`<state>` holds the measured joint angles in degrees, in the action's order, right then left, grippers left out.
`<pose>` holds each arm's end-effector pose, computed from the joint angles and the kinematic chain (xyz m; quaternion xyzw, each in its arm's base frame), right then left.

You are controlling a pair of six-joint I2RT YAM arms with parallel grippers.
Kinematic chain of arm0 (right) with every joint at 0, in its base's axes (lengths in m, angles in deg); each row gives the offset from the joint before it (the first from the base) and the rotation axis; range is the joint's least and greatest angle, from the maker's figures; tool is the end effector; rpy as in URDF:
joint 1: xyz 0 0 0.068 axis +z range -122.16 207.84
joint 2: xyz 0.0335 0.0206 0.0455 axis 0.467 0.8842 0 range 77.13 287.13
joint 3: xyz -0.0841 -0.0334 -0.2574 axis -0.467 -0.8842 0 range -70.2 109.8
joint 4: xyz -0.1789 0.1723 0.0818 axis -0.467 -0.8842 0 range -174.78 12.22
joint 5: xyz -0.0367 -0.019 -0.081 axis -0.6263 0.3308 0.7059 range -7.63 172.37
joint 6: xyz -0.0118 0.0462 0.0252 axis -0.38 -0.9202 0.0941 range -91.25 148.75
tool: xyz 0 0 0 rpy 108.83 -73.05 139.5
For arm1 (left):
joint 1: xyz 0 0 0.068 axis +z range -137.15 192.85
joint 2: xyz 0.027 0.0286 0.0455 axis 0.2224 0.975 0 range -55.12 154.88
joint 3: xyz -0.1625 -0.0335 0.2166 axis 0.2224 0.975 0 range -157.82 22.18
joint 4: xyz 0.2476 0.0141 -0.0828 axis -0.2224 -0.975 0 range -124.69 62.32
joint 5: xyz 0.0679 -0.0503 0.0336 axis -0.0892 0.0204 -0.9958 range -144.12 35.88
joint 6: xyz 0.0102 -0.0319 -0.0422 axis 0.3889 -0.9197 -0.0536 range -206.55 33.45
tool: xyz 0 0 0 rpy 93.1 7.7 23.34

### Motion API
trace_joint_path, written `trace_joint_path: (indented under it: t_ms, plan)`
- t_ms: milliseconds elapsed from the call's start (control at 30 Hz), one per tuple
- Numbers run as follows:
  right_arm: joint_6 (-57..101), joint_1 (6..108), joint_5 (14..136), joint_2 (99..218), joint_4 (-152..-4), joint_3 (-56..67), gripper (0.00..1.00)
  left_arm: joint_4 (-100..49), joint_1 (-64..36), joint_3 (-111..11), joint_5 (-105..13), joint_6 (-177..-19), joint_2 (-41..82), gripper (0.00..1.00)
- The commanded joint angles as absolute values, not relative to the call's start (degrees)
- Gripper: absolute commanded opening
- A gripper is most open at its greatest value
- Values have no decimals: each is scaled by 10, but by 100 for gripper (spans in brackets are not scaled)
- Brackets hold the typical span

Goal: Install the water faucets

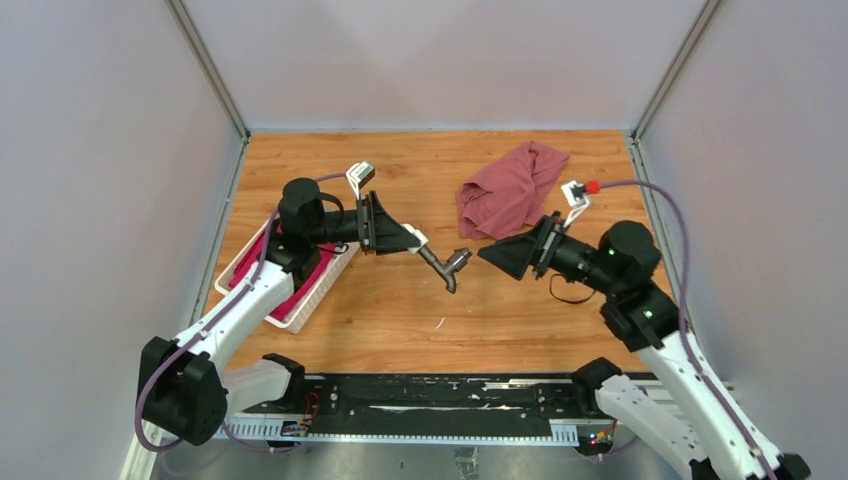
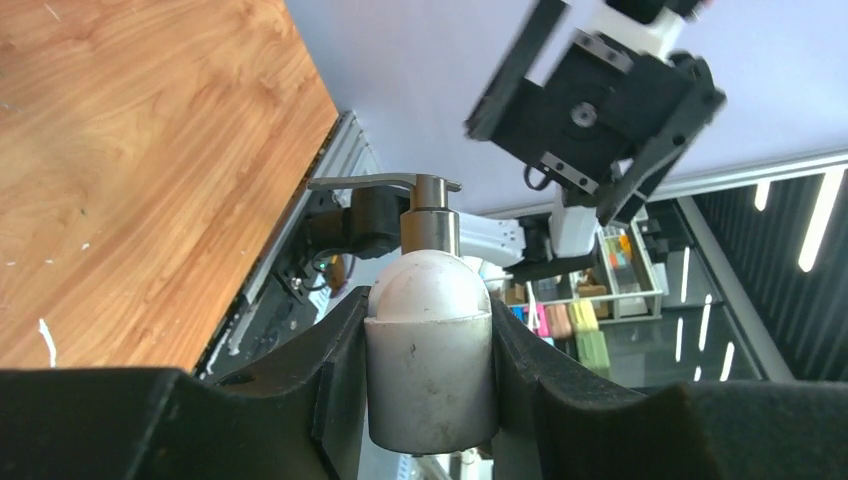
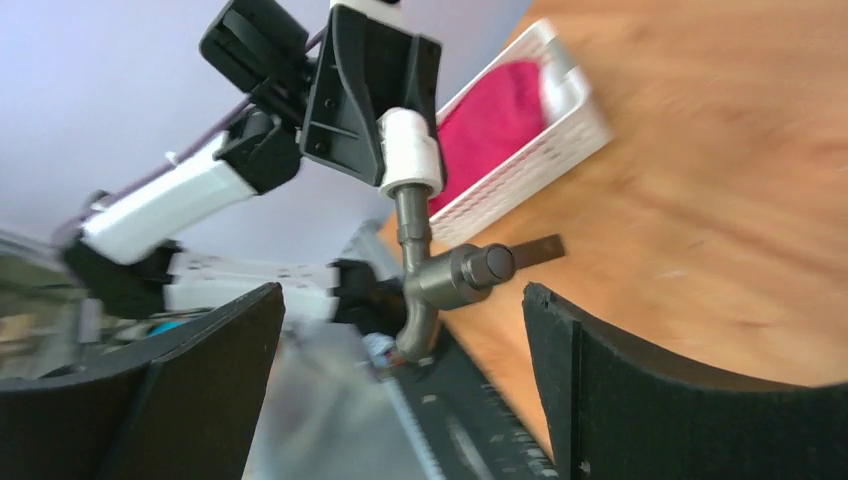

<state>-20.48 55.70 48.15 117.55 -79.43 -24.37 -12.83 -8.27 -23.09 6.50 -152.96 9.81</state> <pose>0.1326 0.0927 0.3742 -0.0898 0.6819 0.5919 0.4203 0.2221 -0.1191 0.3192 0.0706 0.7180 -0.6725 0.1650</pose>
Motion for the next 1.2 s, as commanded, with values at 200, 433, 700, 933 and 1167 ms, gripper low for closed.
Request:
trace_joint_path:
  t_ms: [200, 433, 700, 933, 1167]
  plan:
    - [309, 729, 832, 1111, -1106, -143, 92, -112, -82, -244, 39, -1648, 136, 0]
    - [449, 994, 1116, 1177, -1071, -160, 98, -111, -82, -242, 32, -1680, 142, 0]
    - [712, 1112, 1352, 1270, -773, -279, 100, -112, -82, -235, 30, -1677, 140, 0]
    - [797, 1101, 1343, 1353, -618, -297, 90, -112, -82, -234, 32, -1675, 136, 0]
    - [720, 1054, 1287, 1351, -650, -266, 44, -112, -82, -232, 37, -1669, 131, 0]
